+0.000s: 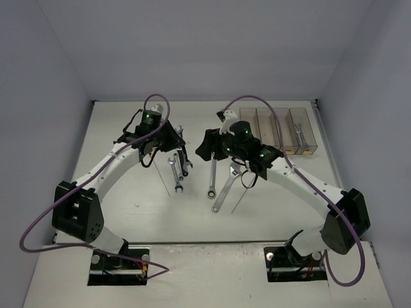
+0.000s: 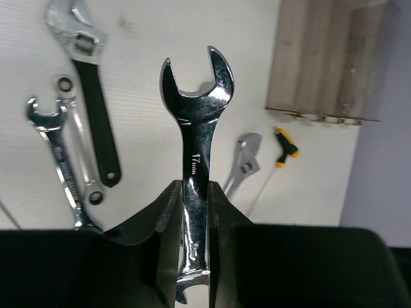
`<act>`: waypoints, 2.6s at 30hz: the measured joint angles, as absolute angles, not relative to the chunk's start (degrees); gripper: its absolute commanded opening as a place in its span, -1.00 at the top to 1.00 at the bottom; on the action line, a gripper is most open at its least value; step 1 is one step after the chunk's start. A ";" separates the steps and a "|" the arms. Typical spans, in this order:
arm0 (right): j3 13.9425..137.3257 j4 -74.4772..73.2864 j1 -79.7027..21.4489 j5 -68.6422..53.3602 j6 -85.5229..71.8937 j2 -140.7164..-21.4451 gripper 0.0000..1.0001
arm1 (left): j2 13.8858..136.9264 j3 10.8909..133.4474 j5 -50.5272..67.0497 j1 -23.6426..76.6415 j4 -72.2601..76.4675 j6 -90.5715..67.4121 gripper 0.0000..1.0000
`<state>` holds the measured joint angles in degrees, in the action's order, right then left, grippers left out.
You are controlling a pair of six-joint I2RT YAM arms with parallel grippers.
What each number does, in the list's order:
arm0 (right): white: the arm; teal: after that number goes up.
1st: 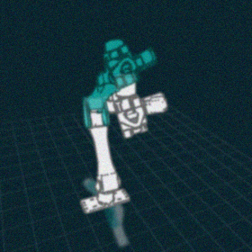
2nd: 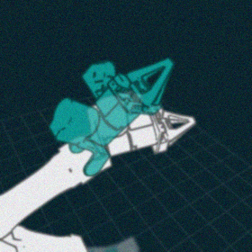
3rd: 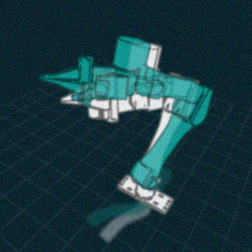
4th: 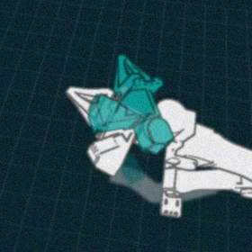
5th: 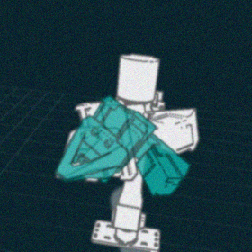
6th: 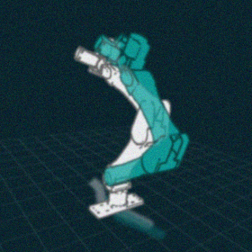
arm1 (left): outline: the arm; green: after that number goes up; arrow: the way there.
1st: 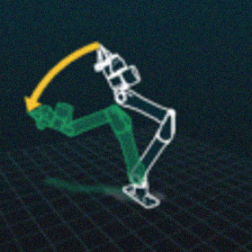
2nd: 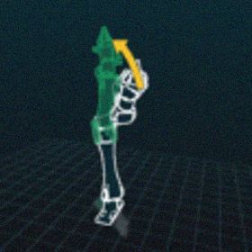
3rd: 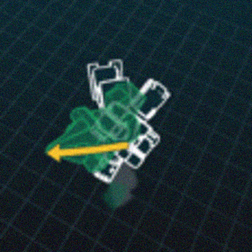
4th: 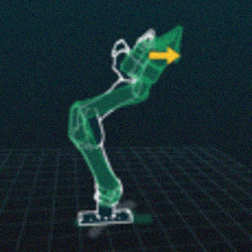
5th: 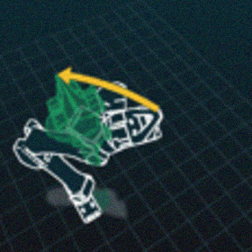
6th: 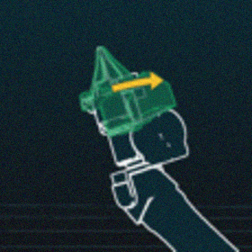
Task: Sort the tools into containers
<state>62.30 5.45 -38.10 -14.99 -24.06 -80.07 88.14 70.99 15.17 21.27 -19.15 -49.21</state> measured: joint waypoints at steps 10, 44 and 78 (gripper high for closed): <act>65.91 9.79 -41.08 -11.03 -24.63 -85.81 -0.13 | 82.31 69.47 17.41 24.17 -12.44 -53.48 1.00; 65.97 11.08 -40.79 -3.97 -21.58 -88.91 1.00 | 80.75 71.13 15.61 25.90 -15.97 -50.46 -0.83; 88.03 -4.89 9.95 9.11 16.62 -113.80 1.00 | 62.14 63.86 -2.02 26.02 -39.43 -35.95 -0.83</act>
